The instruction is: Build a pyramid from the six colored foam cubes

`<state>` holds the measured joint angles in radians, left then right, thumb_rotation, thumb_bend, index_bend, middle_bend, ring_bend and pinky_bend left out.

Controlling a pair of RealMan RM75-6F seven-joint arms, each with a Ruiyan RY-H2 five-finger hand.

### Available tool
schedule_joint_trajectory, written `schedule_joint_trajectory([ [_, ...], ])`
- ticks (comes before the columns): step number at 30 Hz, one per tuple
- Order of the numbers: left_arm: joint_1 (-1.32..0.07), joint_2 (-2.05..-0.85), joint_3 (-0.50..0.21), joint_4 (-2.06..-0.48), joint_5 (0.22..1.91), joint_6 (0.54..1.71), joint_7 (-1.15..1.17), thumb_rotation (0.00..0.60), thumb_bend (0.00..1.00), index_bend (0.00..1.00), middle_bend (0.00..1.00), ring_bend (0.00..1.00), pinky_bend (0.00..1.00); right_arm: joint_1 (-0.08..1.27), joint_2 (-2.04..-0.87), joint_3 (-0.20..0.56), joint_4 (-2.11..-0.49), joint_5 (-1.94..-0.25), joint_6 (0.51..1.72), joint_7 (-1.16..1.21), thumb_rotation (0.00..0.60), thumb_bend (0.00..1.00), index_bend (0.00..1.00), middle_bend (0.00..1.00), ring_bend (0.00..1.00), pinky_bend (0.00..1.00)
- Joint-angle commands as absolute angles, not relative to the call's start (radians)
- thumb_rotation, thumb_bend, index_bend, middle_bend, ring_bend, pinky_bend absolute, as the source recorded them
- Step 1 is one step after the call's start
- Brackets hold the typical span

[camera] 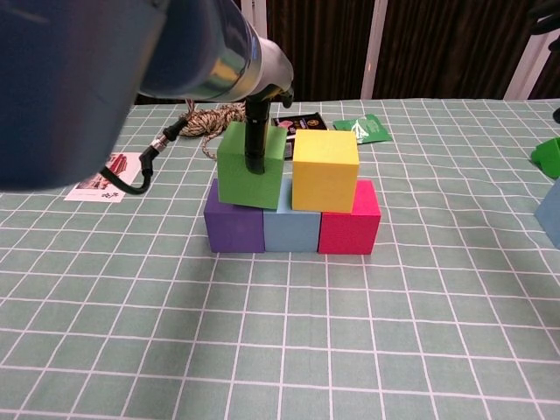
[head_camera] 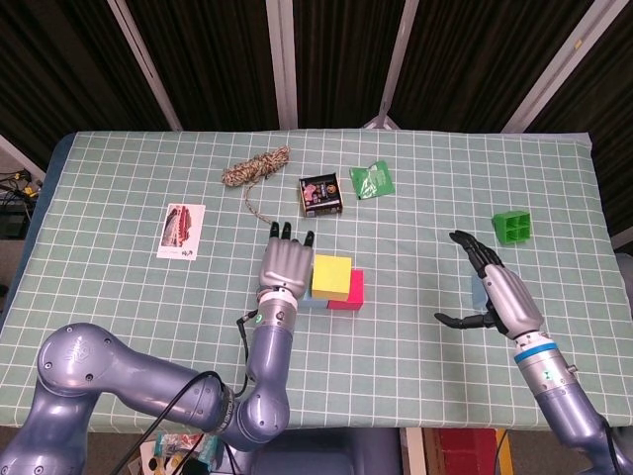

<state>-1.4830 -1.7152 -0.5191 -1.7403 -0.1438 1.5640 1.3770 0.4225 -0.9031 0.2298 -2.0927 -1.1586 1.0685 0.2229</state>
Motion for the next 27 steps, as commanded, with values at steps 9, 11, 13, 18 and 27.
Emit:
schedule_joint_trajectory([
  [9,-1.481,-1.737,-0.538,-1.727,-0.143,1.602,1.378,0.600,0.41,0.06,0.33,0.03,0.04,0.423,-0.906,0.228,-2.092,-1.160,1.068,0.220,0.600,0.13,0.00,0.00,0.00,0.00],
  [11,-1.480,-1.740,-0.543,-1.727,-0.141,1.604,1.379,0.600,0.41,0.06,0.33,0.03,0.04,0.424,-0.906,0.228,-2.091,-1.159,1.067,0.219,0.600,0.13,0.00,0.00,0.00,0.00],
  [13,-1.479,-1.744,-0.548,-1.726,-0.141,1.605,1.379,0.600,0.41,0.06,0.33,0.03,0.04,0.424,-0.907,0.228,-2.092,-1.159,1.067,0.219,0.600,0.13,0.00,0.00,0.00,0.00],
  [18,-1.478,-1.754,-0.557,-1.723,-0.139,1.614,1.381,0.600,0.41,0.06,0.33,0.03,0.04,0.423,-0.906,0.229,-2.093,-1.160,1.068,0.221,0.600,0.13,0.00,0.00,0.00,0.00],
  [27,-1.477,-1.769,-0.565,-1.717,-0.128,1.618,1.387,0.600,0.41,0.06,0.33,0.04,0.04,0.422,-0.901,0.231,-2.096,-1.164,1.069,0.231,0.600,0.13,0.00,0.00,0.00,0.00],
])
